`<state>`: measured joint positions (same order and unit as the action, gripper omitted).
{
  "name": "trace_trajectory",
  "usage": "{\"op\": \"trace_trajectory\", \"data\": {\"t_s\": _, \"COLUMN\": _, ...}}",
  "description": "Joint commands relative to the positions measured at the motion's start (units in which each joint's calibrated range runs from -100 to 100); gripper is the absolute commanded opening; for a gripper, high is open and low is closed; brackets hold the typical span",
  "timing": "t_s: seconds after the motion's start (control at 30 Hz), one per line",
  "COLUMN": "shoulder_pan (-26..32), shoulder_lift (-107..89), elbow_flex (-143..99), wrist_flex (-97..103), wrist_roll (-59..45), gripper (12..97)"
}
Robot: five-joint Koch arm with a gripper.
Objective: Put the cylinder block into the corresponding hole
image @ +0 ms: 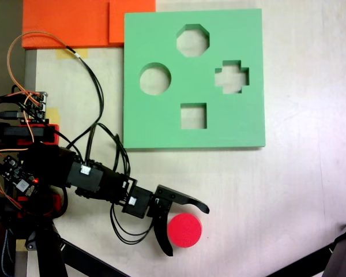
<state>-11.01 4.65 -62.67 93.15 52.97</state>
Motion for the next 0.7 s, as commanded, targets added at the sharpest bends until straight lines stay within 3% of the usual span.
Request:
{"op": "trace_trajectory", "data": {"t_s": 0.0, "shoulder_pan": -0.1, "shoulder_lift": 0.4, "elbow_flex": 1.8, "wrist_flex": 6.9, "wrist_roll": 0.4, "gripper": 79.2}}
{"op": "trace_trajectory", "data": {"t_s": 0.07, "shoulder_pan": -0.1, "shoulder_lift": 1.1, "elbow_flex": 2.5, "wrist_flex": 6.9, "wrist_roll": 0.5, "gripper": 78.1}}
{"op": "trace_trajectory", "data": {"t_s": 0.33, "shoulder_pan": -0.3, "shoulder_lift": 1.2, "elbow_flex": 2.3, "wrist_flex": 6.9, "wrist_roll": 0.8, "gripper": 56.8}}
{"op": "trace_trajectory", "data": {"t_s": 0.67, "shoulder_pan": -0.5, "shoulder_lift": 1.6, "elbow_flex": 2.3, "wrist_flex": 6.9, "wrist_roll": 0.8, "gripper": 56.0}}
